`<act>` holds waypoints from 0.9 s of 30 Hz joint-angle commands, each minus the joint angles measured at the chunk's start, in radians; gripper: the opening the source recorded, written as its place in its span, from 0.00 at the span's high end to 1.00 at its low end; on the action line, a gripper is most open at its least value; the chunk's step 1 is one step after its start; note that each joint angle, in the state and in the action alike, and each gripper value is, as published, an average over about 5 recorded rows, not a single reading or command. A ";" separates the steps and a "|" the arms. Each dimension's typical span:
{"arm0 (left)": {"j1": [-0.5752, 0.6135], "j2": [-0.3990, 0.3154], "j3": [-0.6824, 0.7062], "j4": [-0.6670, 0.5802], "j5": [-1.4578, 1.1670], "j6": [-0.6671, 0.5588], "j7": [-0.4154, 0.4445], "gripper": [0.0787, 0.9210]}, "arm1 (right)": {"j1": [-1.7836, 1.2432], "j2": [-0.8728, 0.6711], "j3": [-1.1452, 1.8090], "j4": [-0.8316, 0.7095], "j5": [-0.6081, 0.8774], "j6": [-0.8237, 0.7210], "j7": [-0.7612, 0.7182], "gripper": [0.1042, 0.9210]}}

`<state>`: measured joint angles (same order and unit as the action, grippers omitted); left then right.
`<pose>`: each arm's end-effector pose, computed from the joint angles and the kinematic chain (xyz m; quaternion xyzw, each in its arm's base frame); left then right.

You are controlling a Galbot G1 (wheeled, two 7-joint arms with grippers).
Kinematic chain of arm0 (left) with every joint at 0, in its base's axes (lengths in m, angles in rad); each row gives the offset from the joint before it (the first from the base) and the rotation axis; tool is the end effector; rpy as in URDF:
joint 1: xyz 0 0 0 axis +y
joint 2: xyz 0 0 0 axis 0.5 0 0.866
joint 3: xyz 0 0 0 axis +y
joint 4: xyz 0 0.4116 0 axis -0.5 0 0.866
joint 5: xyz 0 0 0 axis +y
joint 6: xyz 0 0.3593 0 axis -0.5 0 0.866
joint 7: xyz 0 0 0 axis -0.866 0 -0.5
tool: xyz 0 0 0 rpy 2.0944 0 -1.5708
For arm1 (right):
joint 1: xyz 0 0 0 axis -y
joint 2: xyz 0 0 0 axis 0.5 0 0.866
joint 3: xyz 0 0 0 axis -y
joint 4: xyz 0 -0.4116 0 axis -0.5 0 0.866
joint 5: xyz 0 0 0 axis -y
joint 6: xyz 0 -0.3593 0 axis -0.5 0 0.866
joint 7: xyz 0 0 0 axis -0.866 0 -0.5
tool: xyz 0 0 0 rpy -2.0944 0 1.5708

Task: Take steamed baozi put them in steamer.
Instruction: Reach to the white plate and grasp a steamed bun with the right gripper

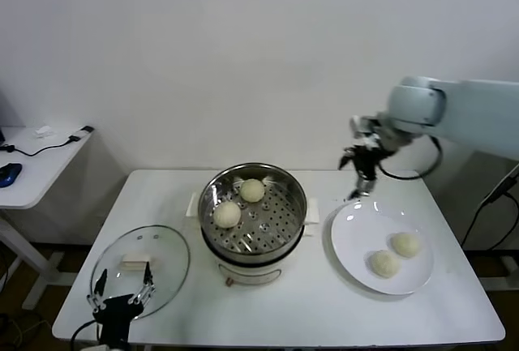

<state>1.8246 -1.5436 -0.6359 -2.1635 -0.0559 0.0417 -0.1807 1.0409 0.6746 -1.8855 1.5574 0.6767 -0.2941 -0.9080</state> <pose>0.0638 0.0391 -0.3573 0.1272 -0.9855 -0.0274 0.1090 0.5212 -0.1751 -0.0108 0.5055 -0.5761 0.5046 0.3974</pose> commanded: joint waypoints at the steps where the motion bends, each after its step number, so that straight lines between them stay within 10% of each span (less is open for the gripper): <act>1: -0.004 -0.001 0.001 0.007 0.012 -0.004 0.000 0.12 | -0.215 -0.343 0.026 0.067 -0.252 0.042 -0.018 0.12; 13: 0.015 -0.002 -0.009 0.006 0.015 -0.009 -0.006 0.12 | -0.881 -0.388 0.613 -0.006 -0.372 -0.036 0.066 0.12; 27: 0.027 -0.012 0.010 0.007 0.037 -0.014 -0.009 0.12 | -0.850 -0.245 0.602 -0.124 -0.343 -0.048 0.083 0.12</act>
<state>1.8514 -1.5549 -0.6272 -2.1563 -0.0225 0.0287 -0.1898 0.2891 0.3891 -1.3579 1.4880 0.3559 -0.3343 -0.8378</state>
